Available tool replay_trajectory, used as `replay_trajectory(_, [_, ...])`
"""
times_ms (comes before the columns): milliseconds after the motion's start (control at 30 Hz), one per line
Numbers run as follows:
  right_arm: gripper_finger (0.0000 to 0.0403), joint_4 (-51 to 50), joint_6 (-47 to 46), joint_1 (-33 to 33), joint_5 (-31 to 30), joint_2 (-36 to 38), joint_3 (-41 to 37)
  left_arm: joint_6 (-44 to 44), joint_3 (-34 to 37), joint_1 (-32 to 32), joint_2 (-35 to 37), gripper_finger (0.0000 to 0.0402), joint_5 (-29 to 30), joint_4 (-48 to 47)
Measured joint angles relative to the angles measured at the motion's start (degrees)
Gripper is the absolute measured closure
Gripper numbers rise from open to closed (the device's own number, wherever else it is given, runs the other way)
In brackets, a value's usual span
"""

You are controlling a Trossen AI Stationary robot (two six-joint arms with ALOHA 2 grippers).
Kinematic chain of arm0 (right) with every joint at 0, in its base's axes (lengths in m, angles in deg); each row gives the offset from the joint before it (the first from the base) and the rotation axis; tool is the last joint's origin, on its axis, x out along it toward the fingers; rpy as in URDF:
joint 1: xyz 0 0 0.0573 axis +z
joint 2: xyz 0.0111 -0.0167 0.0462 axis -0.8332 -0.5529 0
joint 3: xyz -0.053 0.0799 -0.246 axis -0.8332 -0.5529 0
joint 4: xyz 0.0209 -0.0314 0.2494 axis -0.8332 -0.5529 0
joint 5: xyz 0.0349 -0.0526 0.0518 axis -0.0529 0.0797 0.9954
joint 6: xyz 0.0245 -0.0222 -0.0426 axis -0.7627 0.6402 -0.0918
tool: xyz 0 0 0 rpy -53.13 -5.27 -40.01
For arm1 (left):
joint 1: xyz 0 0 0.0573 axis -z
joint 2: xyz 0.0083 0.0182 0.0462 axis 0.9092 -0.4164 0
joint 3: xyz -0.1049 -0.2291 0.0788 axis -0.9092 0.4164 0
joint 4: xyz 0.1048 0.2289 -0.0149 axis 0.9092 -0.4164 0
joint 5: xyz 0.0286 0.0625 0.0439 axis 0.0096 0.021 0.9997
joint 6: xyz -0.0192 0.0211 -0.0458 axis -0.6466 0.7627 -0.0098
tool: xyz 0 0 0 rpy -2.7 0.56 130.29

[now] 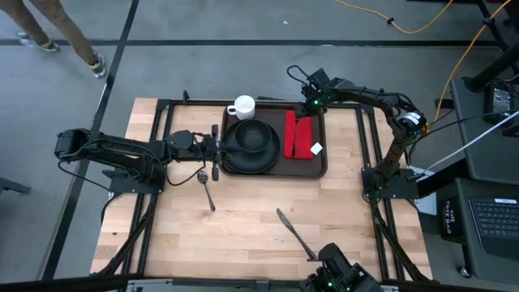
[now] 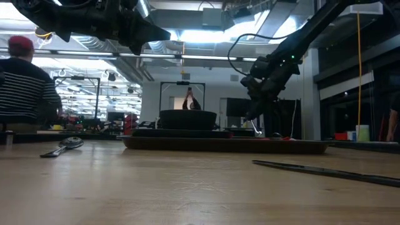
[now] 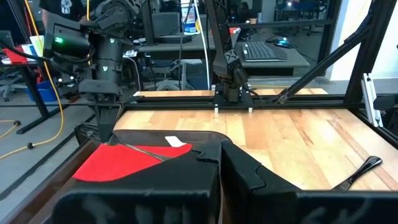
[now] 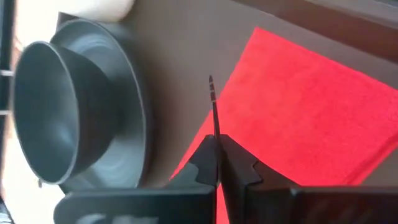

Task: Set up tray
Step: Put the black fork on the red napkin on the brown serving tray

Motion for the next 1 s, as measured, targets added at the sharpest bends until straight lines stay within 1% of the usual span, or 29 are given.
replay_trajectory(267, [0.0397,-0.14,1.28,-0.18,-1.74,0.0,-0.02,-0.15,0.0,0.0,0.0,0.0396,0.0,0.0])
replay_trajectory(700, [0.0397,-0.16,5.25,-1.16,-1.83,0.0,-0.02,-0.16,0.0,0.0,0.0,0.0396,-0.02,0.0])
replay_trajectory(933, [0.0397,-0.18,5.25,-1.22,-1.92,0.0,0.0,-0.17,0.0,0.0,0.0,0.0399,0.0,0.0])
replay_trajectory(1000, [0.0397,-0.18,5.42,-1.22,-3.12,0.0,-0.01,-0.17,0.0,0.0,0.0,0.04,-0.02,0.0])
